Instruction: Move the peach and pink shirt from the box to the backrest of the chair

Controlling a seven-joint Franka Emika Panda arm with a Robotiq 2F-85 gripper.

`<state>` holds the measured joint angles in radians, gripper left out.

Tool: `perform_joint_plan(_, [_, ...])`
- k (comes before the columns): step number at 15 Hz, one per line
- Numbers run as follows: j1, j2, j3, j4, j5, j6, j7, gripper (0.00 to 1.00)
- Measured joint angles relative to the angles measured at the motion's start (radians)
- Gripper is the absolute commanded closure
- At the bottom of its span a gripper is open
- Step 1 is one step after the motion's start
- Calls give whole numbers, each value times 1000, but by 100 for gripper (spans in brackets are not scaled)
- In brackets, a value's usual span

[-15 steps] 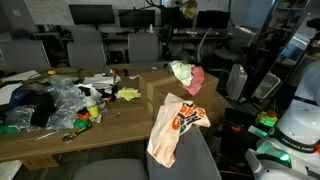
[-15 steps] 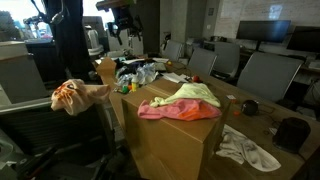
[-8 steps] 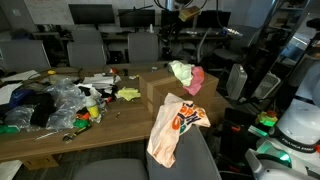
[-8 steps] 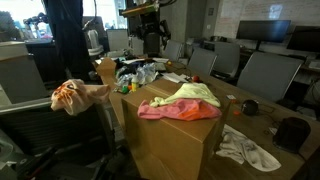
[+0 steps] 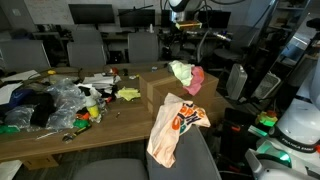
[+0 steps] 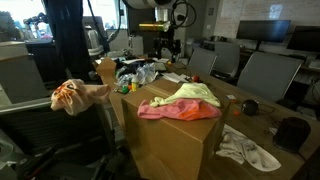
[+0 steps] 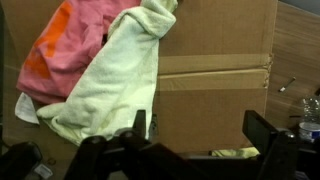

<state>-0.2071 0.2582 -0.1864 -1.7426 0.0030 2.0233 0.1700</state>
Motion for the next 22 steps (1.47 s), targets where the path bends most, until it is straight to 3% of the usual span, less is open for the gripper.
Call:
perform_joint_plan(9, [-65, 27, -57, -24, 140, -54, 146, 0])
perform_joint_plan(22, [-76, 23, -109, -166, 174, -146, 285, 0])
